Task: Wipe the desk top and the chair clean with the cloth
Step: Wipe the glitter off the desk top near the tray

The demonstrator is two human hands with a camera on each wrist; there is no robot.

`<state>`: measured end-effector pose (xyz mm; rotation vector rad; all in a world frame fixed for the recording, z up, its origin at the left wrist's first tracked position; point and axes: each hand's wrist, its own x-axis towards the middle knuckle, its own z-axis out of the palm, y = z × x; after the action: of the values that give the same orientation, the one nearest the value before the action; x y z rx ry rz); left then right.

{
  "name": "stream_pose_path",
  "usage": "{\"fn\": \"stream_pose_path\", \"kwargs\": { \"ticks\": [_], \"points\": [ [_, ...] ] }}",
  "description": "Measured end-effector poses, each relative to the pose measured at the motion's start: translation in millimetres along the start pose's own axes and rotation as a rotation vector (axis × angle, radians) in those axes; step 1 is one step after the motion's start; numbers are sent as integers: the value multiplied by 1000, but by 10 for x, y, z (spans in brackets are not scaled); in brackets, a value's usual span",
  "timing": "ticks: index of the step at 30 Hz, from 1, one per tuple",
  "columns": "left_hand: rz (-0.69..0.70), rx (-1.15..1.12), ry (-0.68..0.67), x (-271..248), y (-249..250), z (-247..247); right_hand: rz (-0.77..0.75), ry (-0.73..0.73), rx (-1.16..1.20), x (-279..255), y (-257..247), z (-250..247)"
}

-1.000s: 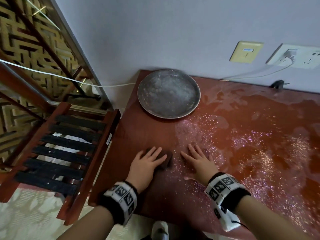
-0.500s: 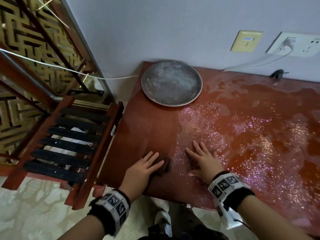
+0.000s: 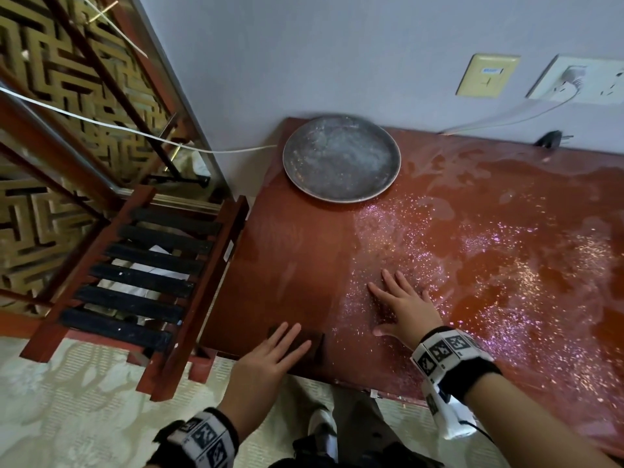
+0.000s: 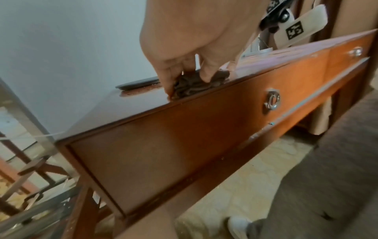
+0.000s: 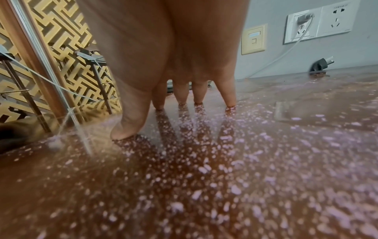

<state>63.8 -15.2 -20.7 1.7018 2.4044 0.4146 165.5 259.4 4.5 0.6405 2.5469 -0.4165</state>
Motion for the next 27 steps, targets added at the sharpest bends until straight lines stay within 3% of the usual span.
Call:
{"fn": "stream_pose_path", "kwargs": {
  "ticks": [7,11,14,21,27],
  "points": [
    [-26,178,-21,795,-142,-75,9,-22,7,-4,-11,-30],
    [107,93,105,318,-38,141,8,-13,5,12,-1,-13],
    [151,52,59,28,126,259,9,-14,1,21,2,-2],
    [26,86,59,665,40,88,5,-9,15,-2,-3,-17],
    [134,1,3,50,293,213,6,11,17,-30,-21,9]
  ]
}}
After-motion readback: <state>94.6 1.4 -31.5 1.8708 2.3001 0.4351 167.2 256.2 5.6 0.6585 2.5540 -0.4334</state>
